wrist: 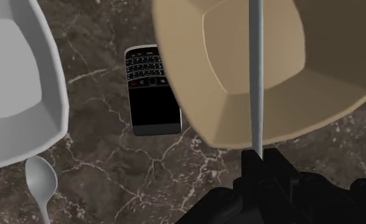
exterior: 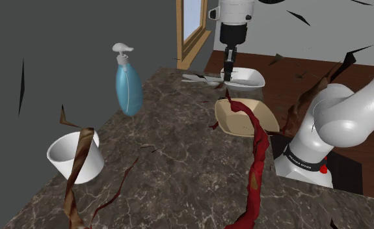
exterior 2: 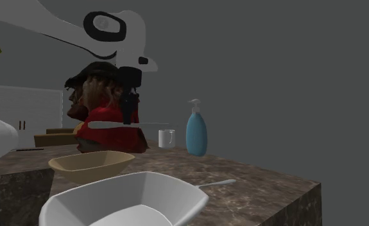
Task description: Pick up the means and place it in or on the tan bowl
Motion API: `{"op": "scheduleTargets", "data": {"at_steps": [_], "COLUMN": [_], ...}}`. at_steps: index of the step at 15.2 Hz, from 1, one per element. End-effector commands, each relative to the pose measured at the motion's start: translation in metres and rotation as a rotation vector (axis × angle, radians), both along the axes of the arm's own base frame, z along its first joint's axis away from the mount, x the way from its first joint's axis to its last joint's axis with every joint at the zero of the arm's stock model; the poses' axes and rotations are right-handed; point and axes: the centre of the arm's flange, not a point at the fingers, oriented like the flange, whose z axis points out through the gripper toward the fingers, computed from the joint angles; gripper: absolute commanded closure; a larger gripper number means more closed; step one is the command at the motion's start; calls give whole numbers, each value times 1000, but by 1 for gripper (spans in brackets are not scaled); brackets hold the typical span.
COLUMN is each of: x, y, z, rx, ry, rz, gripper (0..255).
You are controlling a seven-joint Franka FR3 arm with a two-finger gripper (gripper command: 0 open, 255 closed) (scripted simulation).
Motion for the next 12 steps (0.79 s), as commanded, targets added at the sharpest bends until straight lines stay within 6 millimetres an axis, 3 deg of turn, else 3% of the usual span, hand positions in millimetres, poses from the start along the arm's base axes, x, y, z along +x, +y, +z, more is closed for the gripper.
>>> {"op": "scheduleTargets", "data": {"at_steps": [1, 8, 12], "x": [-24, -117, -117], "y": [0, -1, -1], "z": [3, 10, -11], "rx": [0, 0, 0], "ry": [0, 0, 0], "rz": [0, 0, 0], "gripper": [255, 255, 255]}}
